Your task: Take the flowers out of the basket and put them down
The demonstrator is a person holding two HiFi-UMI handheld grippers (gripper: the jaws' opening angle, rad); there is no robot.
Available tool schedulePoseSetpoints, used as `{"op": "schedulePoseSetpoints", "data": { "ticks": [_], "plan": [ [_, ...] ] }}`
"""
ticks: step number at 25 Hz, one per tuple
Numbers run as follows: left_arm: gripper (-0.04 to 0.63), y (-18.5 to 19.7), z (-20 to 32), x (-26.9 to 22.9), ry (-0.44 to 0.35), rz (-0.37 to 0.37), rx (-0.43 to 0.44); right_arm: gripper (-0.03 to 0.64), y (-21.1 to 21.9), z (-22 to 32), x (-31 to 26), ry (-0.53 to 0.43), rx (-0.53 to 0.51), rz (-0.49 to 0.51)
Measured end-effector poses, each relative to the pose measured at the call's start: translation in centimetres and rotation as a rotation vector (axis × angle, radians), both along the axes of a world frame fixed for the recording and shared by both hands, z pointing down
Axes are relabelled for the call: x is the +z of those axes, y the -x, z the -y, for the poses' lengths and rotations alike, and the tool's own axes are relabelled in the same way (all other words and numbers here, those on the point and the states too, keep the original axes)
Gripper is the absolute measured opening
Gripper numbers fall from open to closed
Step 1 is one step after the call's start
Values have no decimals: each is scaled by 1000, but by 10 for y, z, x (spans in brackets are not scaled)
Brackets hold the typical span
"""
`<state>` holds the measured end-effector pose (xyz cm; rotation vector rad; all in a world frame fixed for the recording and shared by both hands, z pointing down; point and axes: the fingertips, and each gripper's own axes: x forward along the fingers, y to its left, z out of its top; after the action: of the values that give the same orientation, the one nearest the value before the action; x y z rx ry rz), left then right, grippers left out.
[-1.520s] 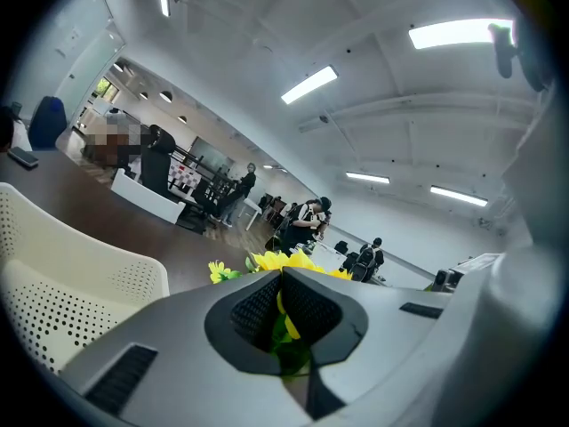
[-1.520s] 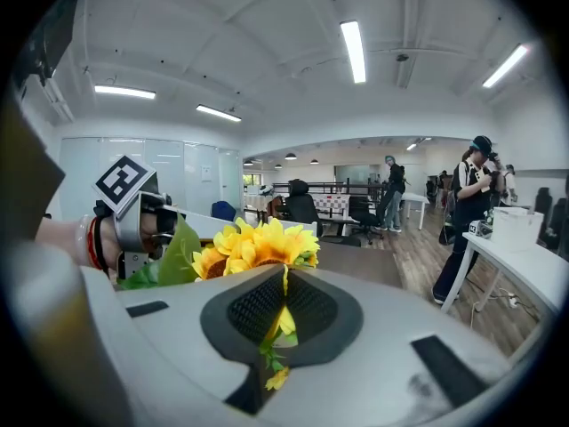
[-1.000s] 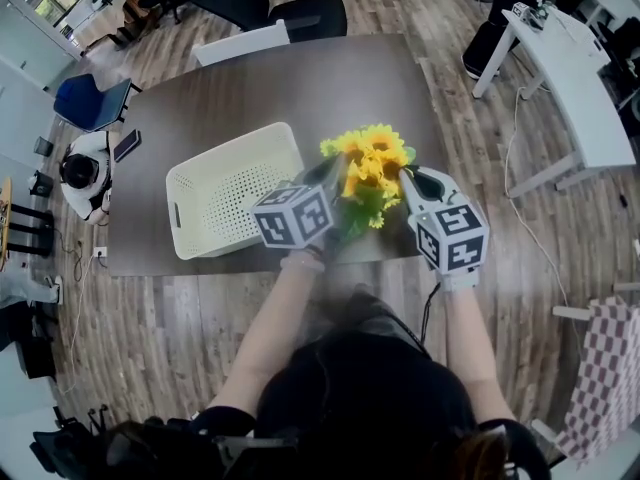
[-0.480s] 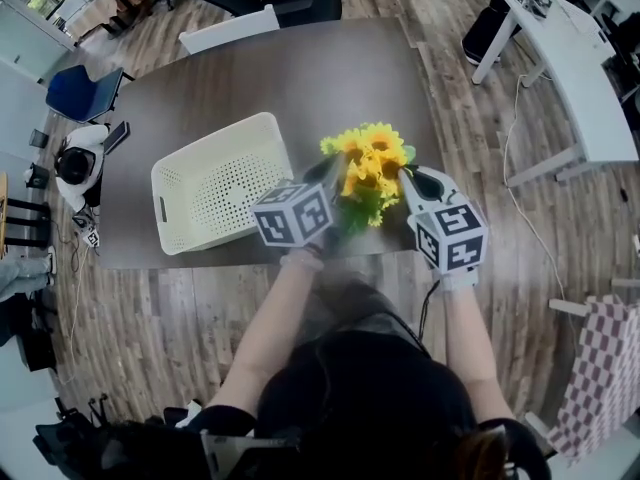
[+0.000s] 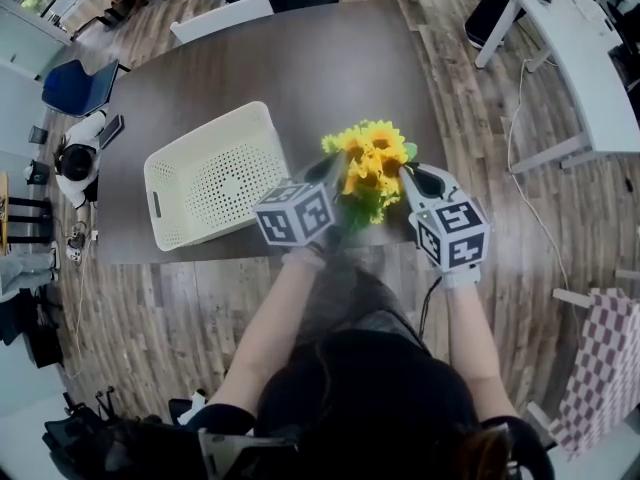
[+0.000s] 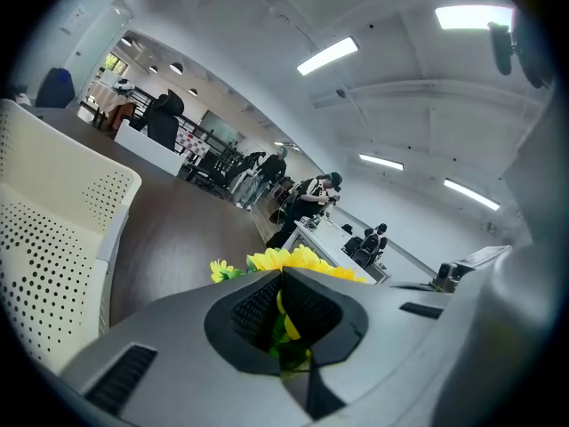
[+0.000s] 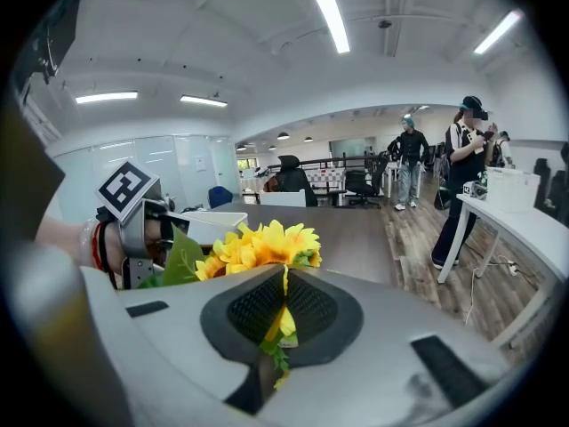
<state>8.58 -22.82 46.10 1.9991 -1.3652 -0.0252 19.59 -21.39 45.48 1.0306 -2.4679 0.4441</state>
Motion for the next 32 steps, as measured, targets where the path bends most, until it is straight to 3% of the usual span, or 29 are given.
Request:
{"op": "schedulePoseSetpoints", "data": {
  "ticks": [32],
  "plan": [
    [5, -14, 2, 37, 46, 26, 100, 6, -12, 2, 32, 84, 37, -28]
  ]
}}
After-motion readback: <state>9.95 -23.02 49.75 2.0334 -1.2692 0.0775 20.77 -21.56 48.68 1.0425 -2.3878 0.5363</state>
